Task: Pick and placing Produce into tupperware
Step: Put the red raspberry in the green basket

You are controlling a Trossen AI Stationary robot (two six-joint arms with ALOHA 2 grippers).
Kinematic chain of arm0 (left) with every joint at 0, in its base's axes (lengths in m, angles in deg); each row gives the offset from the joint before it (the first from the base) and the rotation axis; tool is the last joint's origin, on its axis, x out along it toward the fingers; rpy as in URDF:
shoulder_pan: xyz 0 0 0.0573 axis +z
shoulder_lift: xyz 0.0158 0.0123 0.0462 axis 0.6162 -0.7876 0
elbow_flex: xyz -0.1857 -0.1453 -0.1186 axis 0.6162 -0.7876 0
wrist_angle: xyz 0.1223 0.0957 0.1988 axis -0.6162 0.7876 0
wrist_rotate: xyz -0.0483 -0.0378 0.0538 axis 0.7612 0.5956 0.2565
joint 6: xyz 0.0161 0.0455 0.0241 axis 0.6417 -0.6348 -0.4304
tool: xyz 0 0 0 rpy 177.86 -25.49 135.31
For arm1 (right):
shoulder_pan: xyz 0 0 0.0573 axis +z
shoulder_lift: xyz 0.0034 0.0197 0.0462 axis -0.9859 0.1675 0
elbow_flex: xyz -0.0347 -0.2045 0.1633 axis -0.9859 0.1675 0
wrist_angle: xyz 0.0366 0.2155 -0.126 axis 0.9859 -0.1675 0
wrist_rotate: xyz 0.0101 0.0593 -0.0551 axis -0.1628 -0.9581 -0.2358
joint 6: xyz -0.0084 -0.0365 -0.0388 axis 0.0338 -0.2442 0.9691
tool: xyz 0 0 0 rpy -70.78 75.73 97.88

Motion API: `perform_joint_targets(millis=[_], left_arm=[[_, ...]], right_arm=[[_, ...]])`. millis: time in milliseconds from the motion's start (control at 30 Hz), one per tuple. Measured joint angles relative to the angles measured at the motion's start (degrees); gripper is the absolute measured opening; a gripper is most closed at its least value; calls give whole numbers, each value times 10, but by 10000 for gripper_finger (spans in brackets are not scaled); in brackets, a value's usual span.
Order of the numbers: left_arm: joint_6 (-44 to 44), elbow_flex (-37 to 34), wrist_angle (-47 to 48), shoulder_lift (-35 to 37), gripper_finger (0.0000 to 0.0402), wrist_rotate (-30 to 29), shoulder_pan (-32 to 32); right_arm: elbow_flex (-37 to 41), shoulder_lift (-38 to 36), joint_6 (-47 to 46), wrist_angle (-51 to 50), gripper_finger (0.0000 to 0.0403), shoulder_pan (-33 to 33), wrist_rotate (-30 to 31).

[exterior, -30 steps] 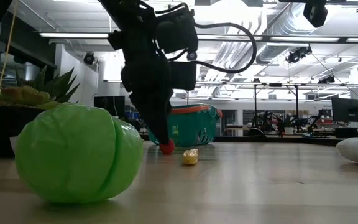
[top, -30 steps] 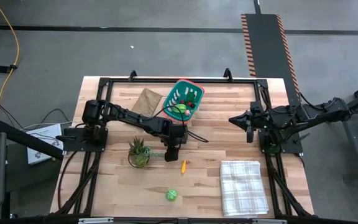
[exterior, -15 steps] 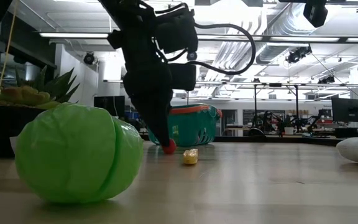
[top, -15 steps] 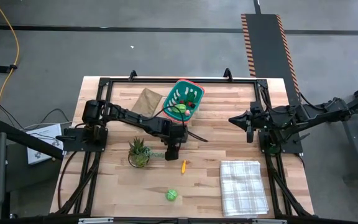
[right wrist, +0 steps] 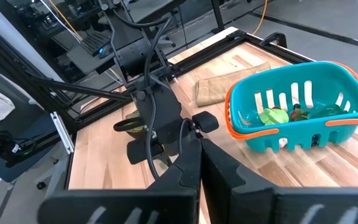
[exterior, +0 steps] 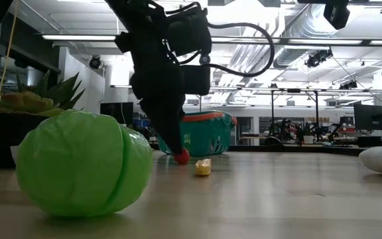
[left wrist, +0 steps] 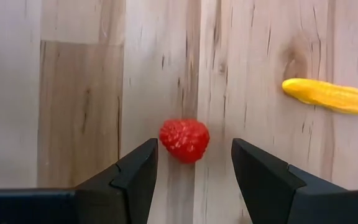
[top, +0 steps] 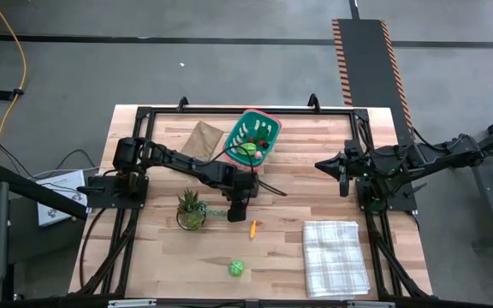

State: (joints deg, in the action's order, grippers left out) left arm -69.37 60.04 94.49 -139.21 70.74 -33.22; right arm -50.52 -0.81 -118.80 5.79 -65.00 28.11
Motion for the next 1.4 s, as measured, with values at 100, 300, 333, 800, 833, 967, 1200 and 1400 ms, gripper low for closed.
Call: perform_joint_targets(millis=[100,300,333,800,833,967,1200,1400], left_arm=[[0,0,-9,0,193,-2,0],[0,0,-11,0,193,-3,0],[0,0,-11,0,193,-3,0],[0,0,-9,0,193,-17,0],[0,0,-9,0,193,-17,0],[0,0,-7,0,193,-26,0],[0,0,1,0,193,-49,0],[2,0,18,0,193,-70,0]], right_arm=[[0,0,0,-3,1,0,0],[0,0,0,-3,1,0,0],[0,0,0,-3,1,0,0],[0,0,0,-3,1,0,0],[0,0,0,-3,1,0,0],[0,0,0,-3,1,0,0],[0,0,0,-3,1,0,0],[0,0,0,-3,1,0,0]])
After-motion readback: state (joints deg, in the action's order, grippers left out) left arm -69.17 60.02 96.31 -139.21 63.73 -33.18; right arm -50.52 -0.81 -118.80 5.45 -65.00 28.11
